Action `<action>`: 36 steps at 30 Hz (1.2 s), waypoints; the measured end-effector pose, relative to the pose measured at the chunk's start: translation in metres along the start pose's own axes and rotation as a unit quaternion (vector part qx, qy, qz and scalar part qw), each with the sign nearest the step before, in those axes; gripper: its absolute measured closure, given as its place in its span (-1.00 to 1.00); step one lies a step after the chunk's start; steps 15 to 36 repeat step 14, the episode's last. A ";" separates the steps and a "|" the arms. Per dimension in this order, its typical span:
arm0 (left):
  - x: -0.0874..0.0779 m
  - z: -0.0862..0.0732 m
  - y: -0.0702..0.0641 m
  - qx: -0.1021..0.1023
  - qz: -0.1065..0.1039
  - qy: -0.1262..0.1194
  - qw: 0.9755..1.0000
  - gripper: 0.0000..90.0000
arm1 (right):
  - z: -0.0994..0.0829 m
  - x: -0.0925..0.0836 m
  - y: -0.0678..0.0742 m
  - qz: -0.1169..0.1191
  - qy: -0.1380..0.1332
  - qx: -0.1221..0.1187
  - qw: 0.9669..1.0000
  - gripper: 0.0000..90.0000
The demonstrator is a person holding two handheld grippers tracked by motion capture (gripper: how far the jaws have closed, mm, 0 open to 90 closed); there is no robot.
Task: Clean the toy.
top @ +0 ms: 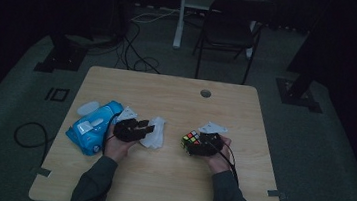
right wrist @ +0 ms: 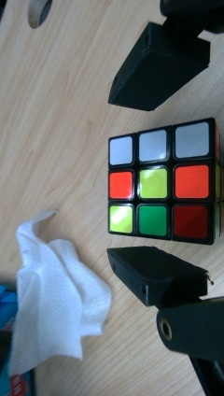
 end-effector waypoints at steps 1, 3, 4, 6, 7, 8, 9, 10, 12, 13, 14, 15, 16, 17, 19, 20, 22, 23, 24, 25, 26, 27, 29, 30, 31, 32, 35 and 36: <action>-0.001 0.000 0.000 0.000 0.001 -0.001 1.000 0.34 | 0.000 -0.002 0.000 0.002 -0.003 0.002 1.000 -0.50; -0.002 0.001 0.000 0.000 0.001 -0.002 1.000 0.33 | 0.001 -0.005 -0.001 0.000 -0.010 0.004 1.000 -0.47; -0.003 0.001 0.000 0.000 0.002 -0.003 1.000 0.33 | 0.001 -0.006 -0.001 -0.001 -0.014 0.005 1.000 -0.46; -0.004 0.001 0.000 0.000 0.002 -0.004 1.000 0.33 | 0.002 -0.009 -0.002 -0.004 -0.018 0.007 1.000 -0.40; -0.004 0.001 0.000 0.000 0.002 -0.005 1.000 0.33 | 0.002 -0.010 -0.003 -0.004 -0.021 0.007 1.000 -0.35; -0.004 0.001 0.000 0.000 0.002 -0.004 1.000 0.33 | 0.002 -0.011 -0.004 -0.004 -0.023 0.008 1.000 -0.29; -0.005 0.001 0.000 0.001 0.002 -0.004 1.000 0.33 | 0.002 -0.012 -0.004 -0.005 -0.025 0.006 1.000 -0.24; -0.005 0.001 0.000 0.000 0.003 -0.004 1.000 0.33 | 0.002 -0.013 -0.005 -0.007 -0.026 0.006 1.000 -0.19; -0.005 0.000 0.000 -0.001 0.003 -0.005 1.000 0.33 | 0.002 -0.014 -0.005 -0.010 -0.030 0.005 0.999 -0.06; -0.005 0.000 0.000 -0.002 0.003 -0.005 1.000 0.33 | 0.002 -0.014 -0.005 -0.011 -0.031 0.006 0.999 -0.01; -0.006 0.000 0.001 -0.001 0.003 -0.004 1.000 0.33 | 0.002 -0.015 -0.005 -0.012 -0.032 0.005 0.999 0.03; -0.006 0.000 0.001 -0.001 0.003 -0.004 1.000 0.33 | 0.002 -0.015 -0.005 -0.012 -0.032 0.005 0.999 0.03; -0.006 0.000 0.001 -0.001 0.003 -0.004 1.000 0.33 | 0.002 -0.015 -0.005 -0.012 -0.032 0.005 0.999 0.03; -0.006 0.000 0.001 -0.001 0.003 -0.004 1.000 0.33 | 0.002 -0.015 -0.005 -0.012 -0.032 0.005 0.999 0.03; -0.006 0.000 0.001 -0.001 0.003 -0.004 1.000 0.33 | 0.002 -0.015 -0.005 -0.012 -0.032 0.005 0.999 0.03; -0.006 0.000 0.001 -0.001 0.003 -0.004 1.000 0.33 | 0.002 -0.015 -0.005 -0.012 -0.032 0.005 0.999 0.03; -0.006 0.000 0.001 -0.001 0.003 -0.004 1.000 0.33 | 0.002 -0.015 -0.005 -0.012 -0.032 0.005 0.999 0.03; -0.006 0.000 0.001 -0.001 0.003 -0.004 1.000 0.33 | 0.002 -0.015 -0.005 -0.012 -0.032 0.005 0.999 0.03; -0.006 0.000 0.001 -0.001 0.003 -0.004 1.000 0.33 | 0.002 -0.015 -0.005 -0.012 -0.032 0.005 0.999 0.03; -0.006 0.000 0.001 -0.001 0.003 -0.004 1.000 0.33 | 0.002 -0.015 -0.005 -0.012 -0.032 0.005 0.999 0.03; -0.006 0.000 0.001 -0.001 0.003 -0.004 1.000 0.33 | 0.002 -0.015 -0.005 -0.012 -0.032 0.005 0.999 0.03; -0.006 0.000 0.001 -0.001 0.003 -0.004 1.000 0.33 | 0.002 -0.015 -0.005 -0.012 -0.032 0.005 0.999 0.03; -0.006 0.000 0.001 -0.001 0.003 -0.004 1.000 0.33 | 0.002 -0.015 -0.005 -0.012 -0.032 0.005 0.999 0.03; -0.006 0.000 0.001 -0.001 0.003 -0.004 1.000 0.33 | 0.002 -0.015 -0.005 -0.012 -0.032 0.005 0.999 0.03; -0.006 0.000 0.001 -0.001 0.003 -0.004 1.000 0.33 | 0.002 -0.015 -0.005 -0.012 -0.032 0.005 0.999 0.03; -0.006 0.000 0.001 -0.001 0.003 -0.004 1.000 0.33 | 0.002 -0.015 -0.005 -0.012 -0.032 0.005 0.999 0.03; -0.006 0.000 0.001 -0.001 0.003 -0.004 1.000 0.33 | 0.002 -0.015 -0.005 -0.012 -0.032 0.005 0.999 0.03; -0.006 0.000 0.001 -0.001 0.003 -0.004 1.000 0.33 | 0.002 -0.015 -0.005 -0.012 -0.032 0.005 0.999 0.03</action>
Point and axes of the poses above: each handheld gripper's, and its own axes: x roughly forward along the jaws, z roughly out of its top, y roughly to its left, the point moved 1 cm from there along x, roughly forward along the jaws, and after that the axes turned 6 degrees about y, right-handed, at the moved point
